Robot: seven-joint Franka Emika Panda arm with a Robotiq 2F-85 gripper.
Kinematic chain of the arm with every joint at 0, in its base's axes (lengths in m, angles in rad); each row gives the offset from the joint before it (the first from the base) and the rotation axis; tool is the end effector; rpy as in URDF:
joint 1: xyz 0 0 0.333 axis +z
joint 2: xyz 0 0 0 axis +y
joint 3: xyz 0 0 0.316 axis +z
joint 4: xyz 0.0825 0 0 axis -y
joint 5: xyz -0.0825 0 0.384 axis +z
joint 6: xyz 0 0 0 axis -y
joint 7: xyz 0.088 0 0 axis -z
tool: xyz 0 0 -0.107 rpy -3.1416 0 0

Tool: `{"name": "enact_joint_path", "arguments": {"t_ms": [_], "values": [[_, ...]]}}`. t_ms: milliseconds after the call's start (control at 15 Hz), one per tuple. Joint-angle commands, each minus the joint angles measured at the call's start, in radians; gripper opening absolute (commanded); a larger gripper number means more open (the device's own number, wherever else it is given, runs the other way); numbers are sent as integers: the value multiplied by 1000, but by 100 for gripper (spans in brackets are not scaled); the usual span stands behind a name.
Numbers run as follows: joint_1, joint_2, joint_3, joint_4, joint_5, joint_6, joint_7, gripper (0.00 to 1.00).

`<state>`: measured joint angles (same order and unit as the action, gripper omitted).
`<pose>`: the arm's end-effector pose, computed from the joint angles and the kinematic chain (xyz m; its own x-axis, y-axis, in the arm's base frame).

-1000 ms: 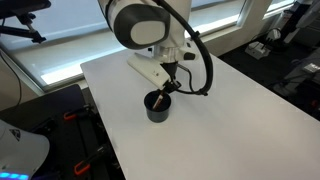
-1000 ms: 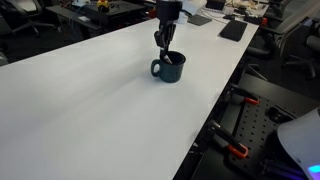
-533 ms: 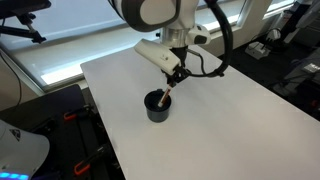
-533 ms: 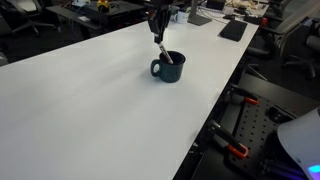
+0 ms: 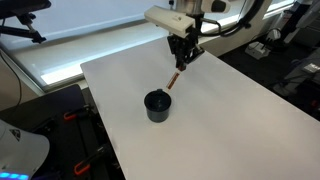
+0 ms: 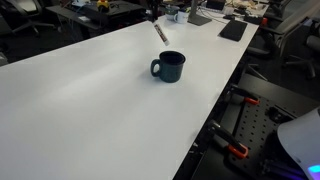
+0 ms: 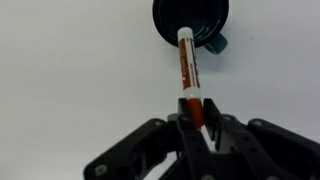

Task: Remove the marker from the mug.

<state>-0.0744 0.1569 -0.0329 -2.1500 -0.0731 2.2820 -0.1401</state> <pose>0.5528 -0.0611 0.3265 0.9962 0.0805 -0.0344 0.0823 -0.9951 0.0550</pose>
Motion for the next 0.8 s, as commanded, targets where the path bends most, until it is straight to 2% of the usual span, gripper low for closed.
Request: {"name": "enact_joint_path", "arguments": {"t_ms": [0,267,733], "values": [[15,63,-7,129,0,-123,75,5],[10,152,-10,230,44,-160,140,5],[-16,311,-29,353,152,-38,241,5]]}}
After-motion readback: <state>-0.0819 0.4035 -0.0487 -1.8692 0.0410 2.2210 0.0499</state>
